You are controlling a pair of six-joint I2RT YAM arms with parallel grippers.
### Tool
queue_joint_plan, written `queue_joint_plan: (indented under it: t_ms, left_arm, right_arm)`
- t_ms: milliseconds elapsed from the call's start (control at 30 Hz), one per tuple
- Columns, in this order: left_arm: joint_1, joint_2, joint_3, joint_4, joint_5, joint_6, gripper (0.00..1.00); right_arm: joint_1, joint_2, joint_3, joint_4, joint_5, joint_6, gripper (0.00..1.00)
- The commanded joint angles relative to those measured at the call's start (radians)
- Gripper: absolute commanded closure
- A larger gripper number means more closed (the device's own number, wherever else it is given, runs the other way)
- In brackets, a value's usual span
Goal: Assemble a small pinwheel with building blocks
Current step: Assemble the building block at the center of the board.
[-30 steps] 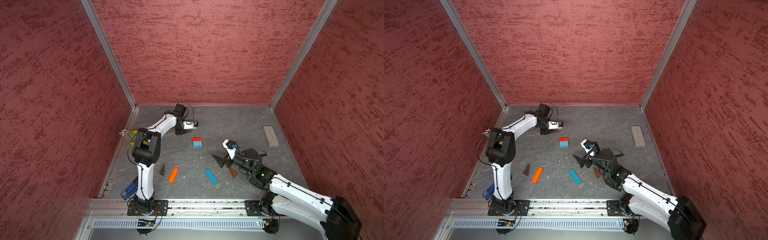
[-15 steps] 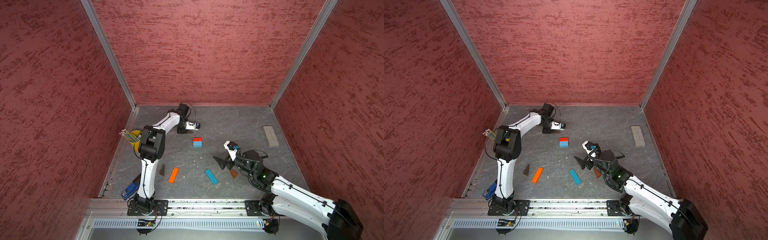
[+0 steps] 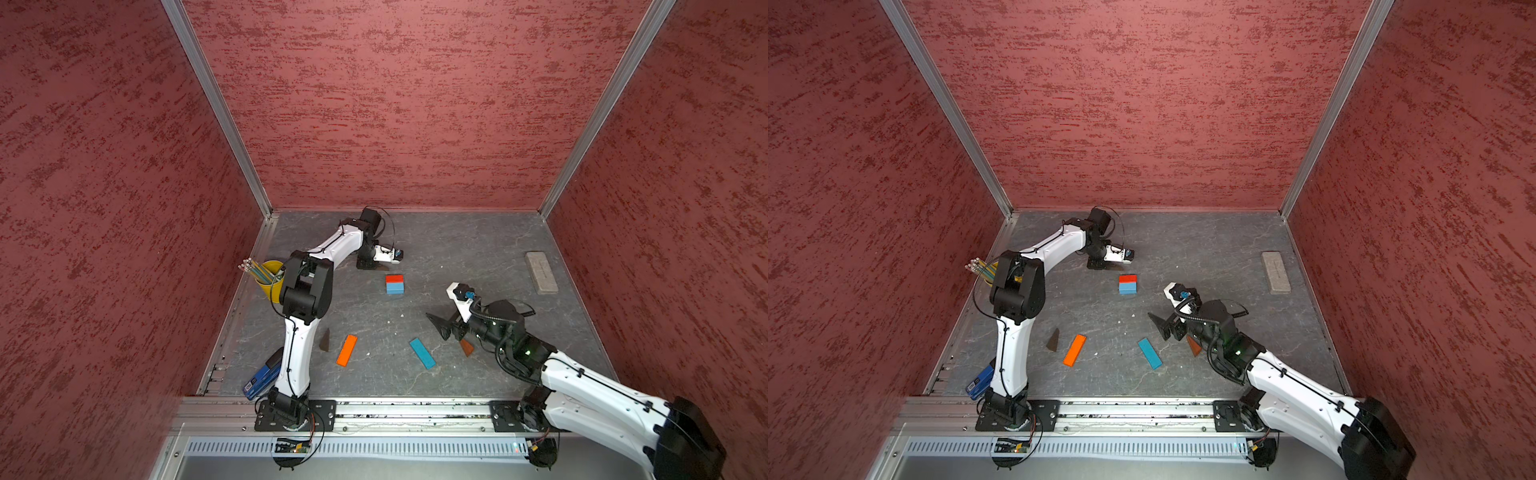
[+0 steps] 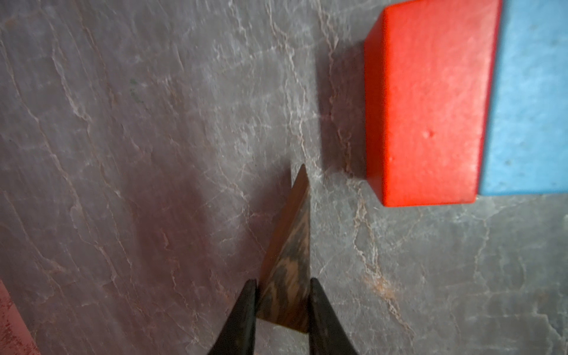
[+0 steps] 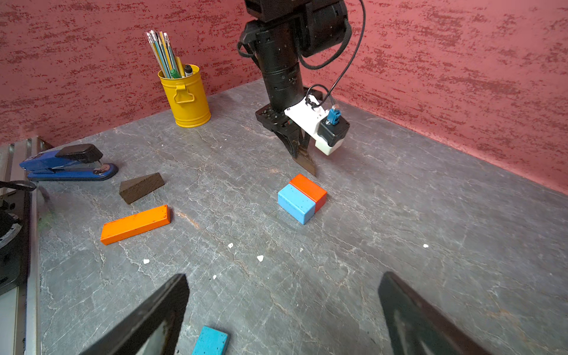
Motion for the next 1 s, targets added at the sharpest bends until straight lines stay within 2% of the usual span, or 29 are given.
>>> queue_joint_plan:
  t_ms: [0,633,967]
  left_arm:
    - [-0.004,0.023,0.005,-0.007,0.014,0.010,0.71]
    - [0.014,0.014,-0.022,-0.023,0.029,0.007,0.71]
    - [0.019,0.005,-0.048,0.014,0.028,-0.006,0.63]
  right_arm:
    - [0.005,0.002,0.002,0.000,0.009,0.004,0.01]
    - [0.008,0.008,0.006,-0.003,0.001,0.006,0.01]
    - [0.007,0.015,0.010,-0.006,-0.004,0.006,0.01]
